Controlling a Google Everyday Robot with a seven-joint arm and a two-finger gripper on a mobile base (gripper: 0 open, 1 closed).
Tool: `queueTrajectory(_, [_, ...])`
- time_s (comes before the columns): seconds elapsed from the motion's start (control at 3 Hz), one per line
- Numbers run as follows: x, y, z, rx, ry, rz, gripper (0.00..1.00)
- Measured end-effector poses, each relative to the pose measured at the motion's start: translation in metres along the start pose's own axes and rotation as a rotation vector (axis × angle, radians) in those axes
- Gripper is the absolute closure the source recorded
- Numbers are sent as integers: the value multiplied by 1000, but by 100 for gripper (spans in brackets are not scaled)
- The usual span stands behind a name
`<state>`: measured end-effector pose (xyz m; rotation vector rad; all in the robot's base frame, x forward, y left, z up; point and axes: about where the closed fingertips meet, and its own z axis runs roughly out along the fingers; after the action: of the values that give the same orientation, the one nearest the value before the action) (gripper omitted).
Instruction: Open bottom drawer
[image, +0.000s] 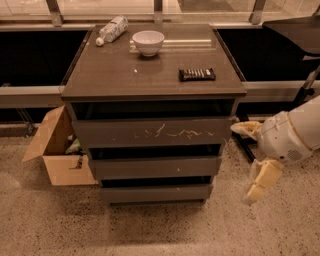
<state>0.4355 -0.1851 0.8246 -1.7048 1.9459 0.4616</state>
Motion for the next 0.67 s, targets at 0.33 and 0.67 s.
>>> queueTrajectory(0.33, [17,11,43,-60,-107,17,0])
queueTrajectory(0.67, [17,14,54,-83,-124,11,0])
